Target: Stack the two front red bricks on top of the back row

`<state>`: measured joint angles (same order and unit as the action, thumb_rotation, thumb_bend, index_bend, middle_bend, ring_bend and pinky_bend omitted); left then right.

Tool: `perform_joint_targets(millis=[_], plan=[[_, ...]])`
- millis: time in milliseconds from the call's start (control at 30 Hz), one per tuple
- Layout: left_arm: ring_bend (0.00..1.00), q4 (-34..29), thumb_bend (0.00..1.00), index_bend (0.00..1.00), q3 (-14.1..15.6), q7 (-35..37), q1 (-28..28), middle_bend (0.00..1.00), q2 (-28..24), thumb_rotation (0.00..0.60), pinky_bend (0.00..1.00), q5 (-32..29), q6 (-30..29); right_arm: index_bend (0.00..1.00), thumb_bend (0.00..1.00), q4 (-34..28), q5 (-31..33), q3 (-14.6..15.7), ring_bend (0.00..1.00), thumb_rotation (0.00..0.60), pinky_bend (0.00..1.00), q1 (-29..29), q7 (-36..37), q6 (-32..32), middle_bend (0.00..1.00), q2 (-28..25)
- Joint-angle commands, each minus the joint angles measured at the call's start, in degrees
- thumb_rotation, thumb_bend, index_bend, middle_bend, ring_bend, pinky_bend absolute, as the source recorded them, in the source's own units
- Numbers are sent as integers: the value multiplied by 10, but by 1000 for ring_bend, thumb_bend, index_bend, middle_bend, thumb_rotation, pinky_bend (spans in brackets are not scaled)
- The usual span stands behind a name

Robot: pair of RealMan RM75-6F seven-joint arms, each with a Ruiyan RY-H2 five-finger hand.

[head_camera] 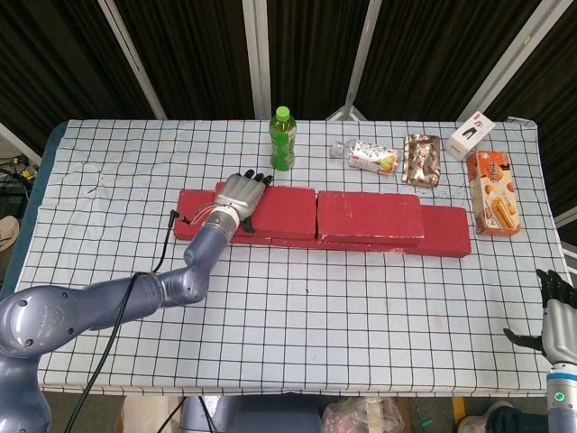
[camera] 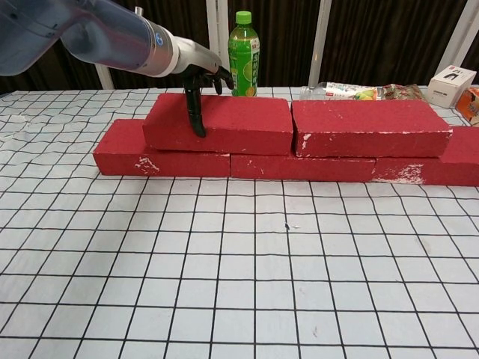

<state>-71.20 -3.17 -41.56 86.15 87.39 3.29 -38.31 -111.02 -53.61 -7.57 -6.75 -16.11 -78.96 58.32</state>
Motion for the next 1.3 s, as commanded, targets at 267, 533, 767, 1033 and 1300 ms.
perform_joint_targets(millis=[267,533,767,1033,1300], plan=[[63,-4,0,86,-2,2,-2,71,-3,600,187,-2,-2,0,154,0,1,0,0,600,0,-1,-1,0,0,0],[2,1,0,73,-2,-1,0,33,2,600,137,-15,3,0,153,0,3,0,0,600,0,-1,-2,0,0,1],[0,2,0,67,-3,-4,4,21,4,600,134,-27,6,0,155,0,4,0,0,600,0,-1,-4,0,0,1],[0,-15,0,63,-7,-4,8,17,-8,600,134,-34,1,0,154,0,5,0,0,600,0,-2,-6,-1,0,3],[0,-29,0,56,1,-18,15,9,-17,600,134,-55,-11,0,154,-1,9,0,0,600,0,-4,-9,1,0,3]])
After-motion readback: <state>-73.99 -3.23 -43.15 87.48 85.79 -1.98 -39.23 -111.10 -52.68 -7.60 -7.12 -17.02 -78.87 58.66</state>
